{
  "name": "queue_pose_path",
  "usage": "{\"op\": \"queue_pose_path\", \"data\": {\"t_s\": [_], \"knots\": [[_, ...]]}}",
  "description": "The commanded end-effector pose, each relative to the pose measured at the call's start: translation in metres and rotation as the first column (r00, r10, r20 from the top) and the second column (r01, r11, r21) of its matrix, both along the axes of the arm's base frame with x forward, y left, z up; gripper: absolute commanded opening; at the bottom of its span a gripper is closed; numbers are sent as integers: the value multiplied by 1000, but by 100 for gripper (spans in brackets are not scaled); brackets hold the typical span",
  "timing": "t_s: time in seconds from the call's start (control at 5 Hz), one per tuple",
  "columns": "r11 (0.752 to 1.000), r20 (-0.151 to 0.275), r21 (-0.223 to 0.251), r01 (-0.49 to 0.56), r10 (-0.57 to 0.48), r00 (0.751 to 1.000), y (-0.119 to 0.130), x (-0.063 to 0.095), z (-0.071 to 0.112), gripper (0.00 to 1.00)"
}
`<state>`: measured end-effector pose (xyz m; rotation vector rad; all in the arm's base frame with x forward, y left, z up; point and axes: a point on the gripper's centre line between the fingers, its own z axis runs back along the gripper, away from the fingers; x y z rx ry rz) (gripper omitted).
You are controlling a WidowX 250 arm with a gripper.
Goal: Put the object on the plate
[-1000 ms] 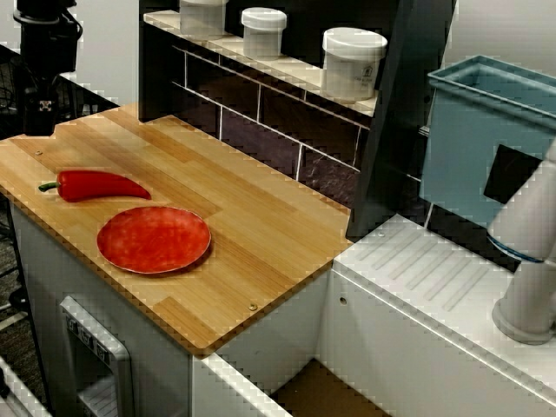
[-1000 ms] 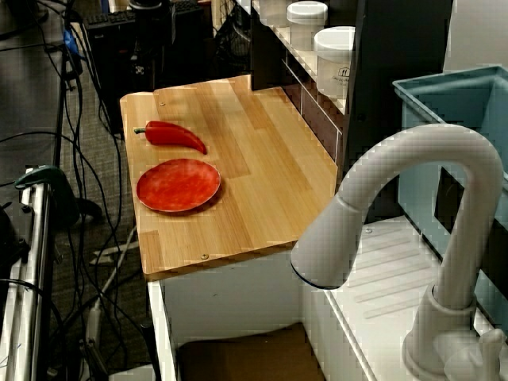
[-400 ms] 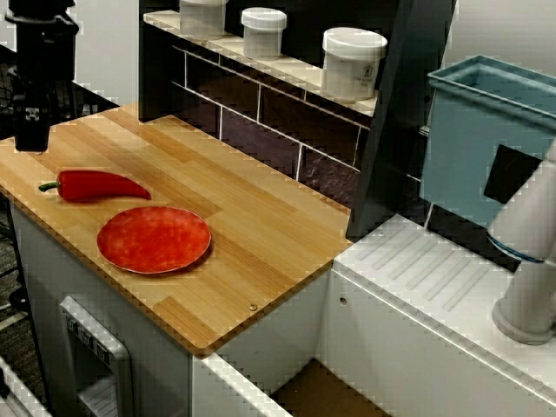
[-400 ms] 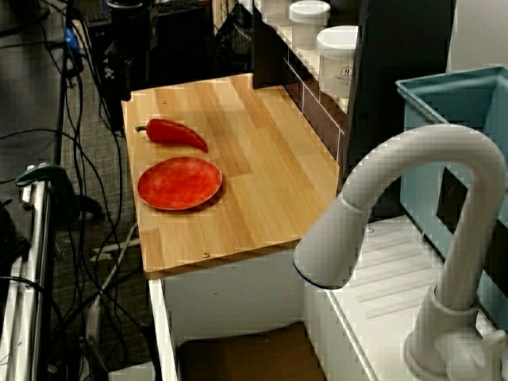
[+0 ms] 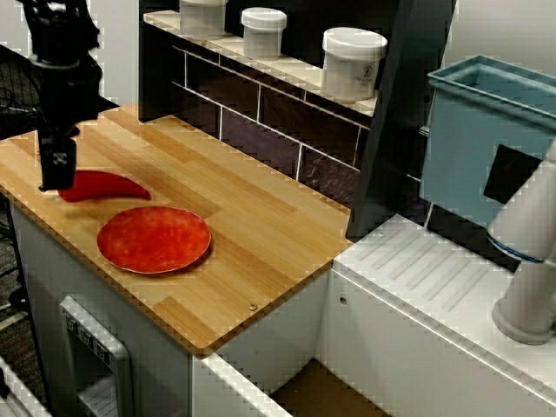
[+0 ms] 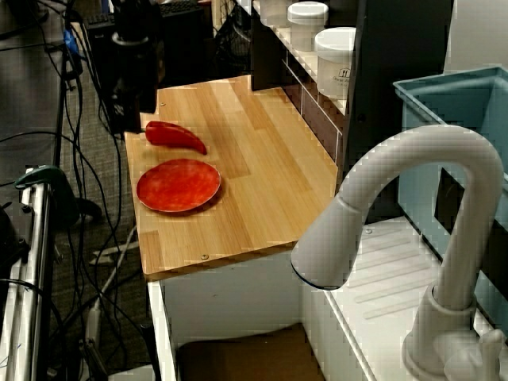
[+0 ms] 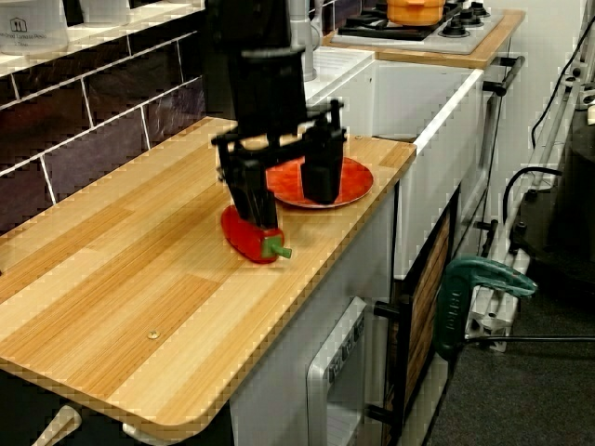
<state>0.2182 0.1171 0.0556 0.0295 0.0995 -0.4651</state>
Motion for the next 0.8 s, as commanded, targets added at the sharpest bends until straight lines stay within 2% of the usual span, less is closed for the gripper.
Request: {"op": "queue_pose_path", "data": {"t_s": [0.0,0.4,0.6], "knots": [[999,33,34,-3,1,999,-7,13,1,100],[1000,15,29,4,-5,1000,-4,17,11,100],[1000,28,31,2,-2,1000,-1,22,17,100]]}}
